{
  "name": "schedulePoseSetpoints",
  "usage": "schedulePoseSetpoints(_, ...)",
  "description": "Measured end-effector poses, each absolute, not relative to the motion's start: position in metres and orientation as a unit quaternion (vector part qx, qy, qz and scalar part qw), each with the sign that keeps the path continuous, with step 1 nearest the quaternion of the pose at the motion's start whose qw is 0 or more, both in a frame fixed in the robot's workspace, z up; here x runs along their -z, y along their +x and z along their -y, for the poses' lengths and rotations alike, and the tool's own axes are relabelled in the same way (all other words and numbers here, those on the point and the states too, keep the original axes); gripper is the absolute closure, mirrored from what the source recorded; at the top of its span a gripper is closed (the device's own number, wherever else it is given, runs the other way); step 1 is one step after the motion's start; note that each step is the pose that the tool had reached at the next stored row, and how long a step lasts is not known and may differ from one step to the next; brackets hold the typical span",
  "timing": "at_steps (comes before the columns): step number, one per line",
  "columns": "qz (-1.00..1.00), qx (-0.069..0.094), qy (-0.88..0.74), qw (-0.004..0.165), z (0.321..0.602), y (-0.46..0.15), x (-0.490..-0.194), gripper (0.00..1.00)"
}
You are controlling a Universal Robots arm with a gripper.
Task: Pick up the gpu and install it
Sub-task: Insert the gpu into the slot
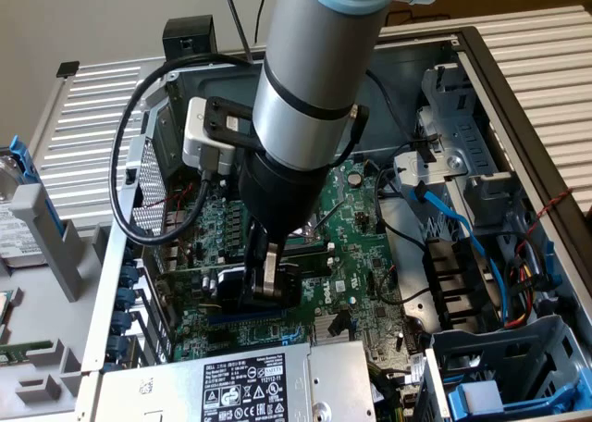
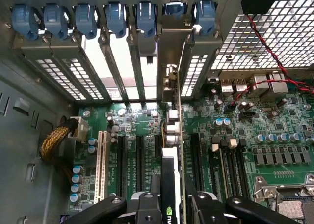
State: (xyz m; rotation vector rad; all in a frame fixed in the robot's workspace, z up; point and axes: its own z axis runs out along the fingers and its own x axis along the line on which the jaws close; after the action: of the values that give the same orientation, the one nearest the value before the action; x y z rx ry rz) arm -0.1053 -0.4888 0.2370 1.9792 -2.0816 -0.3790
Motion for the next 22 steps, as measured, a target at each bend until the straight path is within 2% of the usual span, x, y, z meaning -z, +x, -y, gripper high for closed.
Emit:
schedulePoseSetpoints(16, 0.714, 0.130, 0.677, 0.122, 0.4848, -0.1036, -0.2368, 0.71)
schedulePoseSetpoints(22, 0.715, 0.125, 0.676, 0.127, 0.4845, -0.1036, -0.2368, 0.71)
